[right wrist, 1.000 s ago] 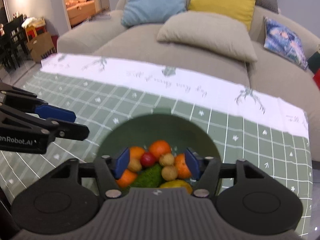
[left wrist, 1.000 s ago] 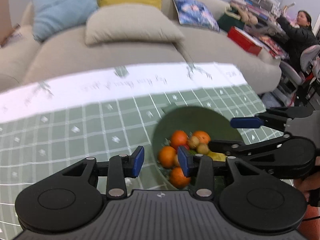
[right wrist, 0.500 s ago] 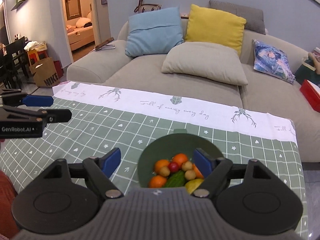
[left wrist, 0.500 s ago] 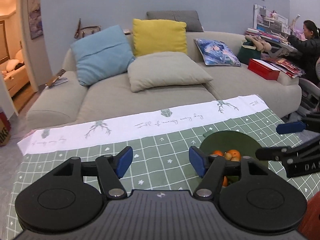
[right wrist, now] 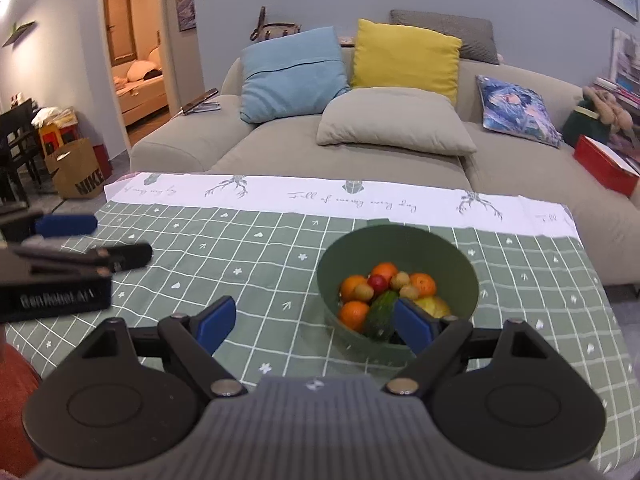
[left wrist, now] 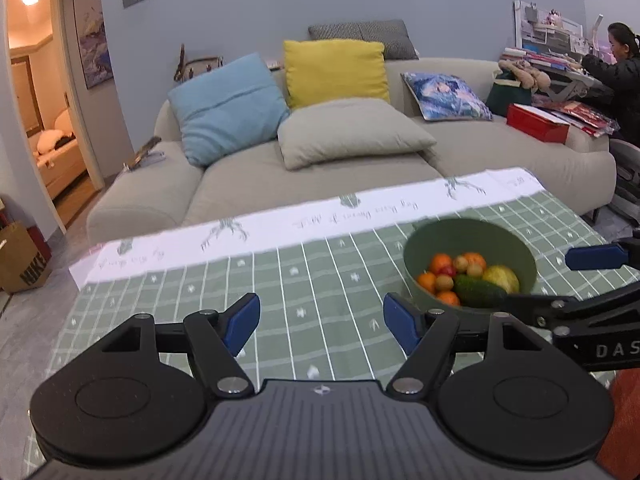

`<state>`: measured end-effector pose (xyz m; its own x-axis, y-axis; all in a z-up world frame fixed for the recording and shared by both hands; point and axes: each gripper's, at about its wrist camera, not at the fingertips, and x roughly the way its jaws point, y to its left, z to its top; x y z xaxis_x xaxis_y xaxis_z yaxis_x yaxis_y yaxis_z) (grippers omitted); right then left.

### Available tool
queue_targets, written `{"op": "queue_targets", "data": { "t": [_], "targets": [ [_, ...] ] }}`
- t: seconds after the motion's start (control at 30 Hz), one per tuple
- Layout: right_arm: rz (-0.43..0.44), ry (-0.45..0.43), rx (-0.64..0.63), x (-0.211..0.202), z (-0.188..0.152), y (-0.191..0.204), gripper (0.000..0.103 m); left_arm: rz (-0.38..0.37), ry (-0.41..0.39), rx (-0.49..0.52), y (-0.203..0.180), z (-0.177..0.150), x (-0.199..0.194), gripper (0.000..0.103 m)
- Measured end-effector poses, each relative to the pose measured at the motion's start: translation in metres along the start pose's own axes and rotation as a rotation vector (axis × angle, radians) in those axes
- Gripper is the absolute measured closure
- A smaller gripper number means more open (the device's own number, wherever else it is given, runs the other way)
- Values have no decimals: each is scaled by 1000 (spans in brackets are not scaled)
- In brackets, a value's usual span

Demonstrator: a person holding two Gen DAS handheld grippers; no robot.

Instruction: Organize fruits

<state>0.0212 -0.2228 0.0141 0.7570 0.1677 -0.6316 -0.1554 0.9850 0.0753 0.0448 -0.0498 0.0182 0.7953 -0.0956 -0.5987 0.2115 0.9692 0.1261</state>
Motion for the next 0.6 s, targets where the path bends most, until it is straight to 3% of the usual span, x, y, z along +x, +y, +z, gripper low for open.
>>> {"op": "queue_targets", "data": {
  "t": [0.13, 0.37, 0.6],
  "targets": [
    [-25, -13, -1, -6, -14, 8, 21, 17, 26, -1, -3, -17, -1, 20],
    [-58, -10, -12, -3, -26, 13, 15, 45, 88, -118, 7, -33, 4, 20],
    [-38, 1, -23, 8, -35, 18, 14, 52, 141, -134, 13, -46, 6, 20]
  ]
}}
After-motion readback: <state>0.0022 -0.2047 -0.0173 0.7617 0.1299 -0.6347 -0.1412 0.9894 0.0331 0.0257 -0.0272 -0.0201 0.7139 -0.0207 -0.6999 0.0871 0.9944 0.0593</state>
